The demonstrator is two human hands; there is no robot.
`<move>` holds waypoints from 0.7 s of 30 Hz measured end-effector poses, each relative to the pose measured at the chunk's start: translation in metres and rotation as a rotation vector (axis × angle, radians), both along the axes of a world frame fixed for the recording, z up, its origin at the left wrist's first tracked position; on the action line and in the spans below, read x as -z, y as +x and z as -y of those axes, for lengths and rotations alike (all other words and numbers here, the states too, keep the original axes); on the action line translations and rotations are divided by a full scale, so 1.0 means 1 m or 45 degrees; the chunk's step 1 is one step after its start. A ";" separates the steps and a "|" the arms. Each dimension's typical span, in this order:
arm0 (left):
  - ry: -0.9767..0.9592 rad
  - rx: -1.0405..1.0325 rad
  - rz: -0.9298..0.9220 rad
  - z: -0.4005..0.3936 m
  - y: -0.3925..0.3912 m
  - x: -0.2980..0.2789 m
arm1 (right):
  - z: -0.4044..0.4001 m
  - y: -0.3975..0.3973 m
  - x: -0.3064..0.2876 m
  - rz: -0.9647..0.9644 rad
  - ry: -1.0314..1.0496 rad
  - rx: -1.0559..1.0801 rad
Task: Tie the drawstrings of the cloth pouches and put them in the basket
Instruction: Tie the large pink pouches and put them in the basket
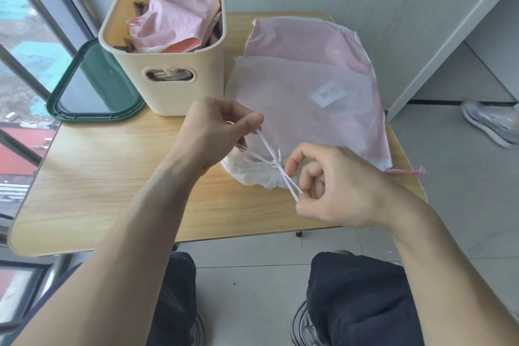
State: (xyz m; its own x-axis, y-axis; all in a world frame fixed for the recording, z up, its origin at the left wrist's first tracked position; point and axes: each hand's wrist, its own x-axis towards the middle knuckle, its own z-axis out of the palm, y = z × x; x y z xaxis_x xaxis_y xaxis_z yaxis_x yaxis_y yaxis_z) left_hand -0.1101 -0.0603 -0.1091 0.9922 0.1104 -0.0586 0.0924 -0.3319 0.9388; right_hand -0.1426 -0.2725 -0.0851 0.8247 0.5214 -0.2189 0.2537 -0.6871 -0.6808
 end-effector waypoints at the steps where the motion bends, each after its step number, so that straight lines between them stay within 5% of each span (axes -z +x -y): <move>1: 0.008 0.033 -0.005 -0.003 0.000 -0.002 | 0.001 0.001 -0.001 0.005 0.006 0.008; 5: 0.289 0.236 0.018 -0.004 -0.004 -0.007 | 0.010 0.004 -0.001 -0.041 0.001 0.026; 13: 0.247 0.347 0.041 -0.008 -0.005 -0.015 | 0.018 0.007 -0.001 -0.028 0.001 0.023; 15: 0.224 0.458 -0.036 -0.018 -0.005 -0.021 | 0.020 0.009 -0.005 -0.076 0.221 0.101; 19: 0.099 0.633 -0.169 -0.036 -0.005 -0.026 | 0.022 0.013 -0.013 -0.546 1.062 0.366; 21: 0.069 0.633 -0.158 -0.036 -0.006 -0.024 | 0.021 0.014 -0.013 -0.646 1.232 0.451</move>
